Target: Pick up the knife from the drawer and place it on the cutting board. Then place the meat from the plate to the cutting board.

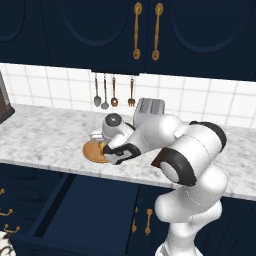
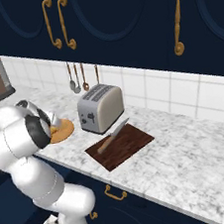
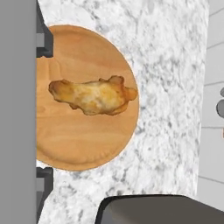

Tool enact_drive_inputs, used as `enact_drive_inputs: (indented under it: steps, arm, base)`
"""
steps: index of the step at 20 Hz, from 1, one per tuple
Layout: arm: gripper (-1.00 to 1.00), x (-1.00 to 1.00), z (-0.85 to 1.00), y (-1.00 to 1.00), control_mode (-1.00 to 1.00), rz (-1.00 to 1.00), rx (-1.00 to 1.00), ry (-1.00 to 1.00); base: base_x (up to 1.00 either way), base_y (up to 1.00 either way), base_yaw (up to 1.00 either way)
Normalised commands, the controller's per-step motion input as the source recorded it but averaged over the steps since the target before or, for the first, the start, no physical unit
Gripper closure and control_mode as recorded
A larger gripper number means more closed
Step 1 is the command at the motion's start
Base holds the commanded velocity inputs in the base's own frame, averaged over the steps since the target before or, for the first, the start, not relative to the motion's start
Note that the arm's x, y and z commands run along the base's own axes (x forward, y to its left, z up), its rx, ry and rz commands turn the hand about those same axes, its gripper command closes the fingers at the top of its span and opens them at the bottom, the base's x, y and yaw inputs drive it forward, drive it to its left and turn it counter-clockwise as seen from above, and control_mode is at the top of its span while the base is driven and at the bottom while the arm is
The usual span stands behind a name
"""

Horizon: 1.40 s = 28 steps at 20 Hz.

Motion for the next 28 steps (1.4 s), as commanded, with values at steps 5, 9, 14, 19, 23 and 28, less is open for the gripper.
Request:
enact_drive_inputs:
  steps: [5, 9, 14, 19, 23, 28]
  arm:
    - [-1.0, 0.16, -0.56, 0.04, -1.0, 0.02, 0.0, 0.04]
    - [-1.0, 0.14, -0.49, 0.0, -1.0, 0.0, 0.0, 0.02]
    - [-1.0, 0.16, -0.3, 0.0, -1.0, 0.0, 0.0, 0.0]
    - [-1.0, 0.24, -0.17, 0.0, -1.0, 0.0, 0.0, 0.0]
    - [-1.0, 0.54, 0.21, 0.04, -1.0, 0.0, 0.0, 0.04]
    - [-1.0, 0.57, 0.11, 0.02, -1.0, 0.0, 0.0, 0.1]
  base:
    - [0.0, 0.0, 0.0]
    - [0.0, 0.0, 0.0]
    - [0.0, 0.0, 0.0]
    - [0.0, 0.0, 0.0]
    - [0.0, 0.0, 0.0]
    - [0.0, 0.0, 0.0]
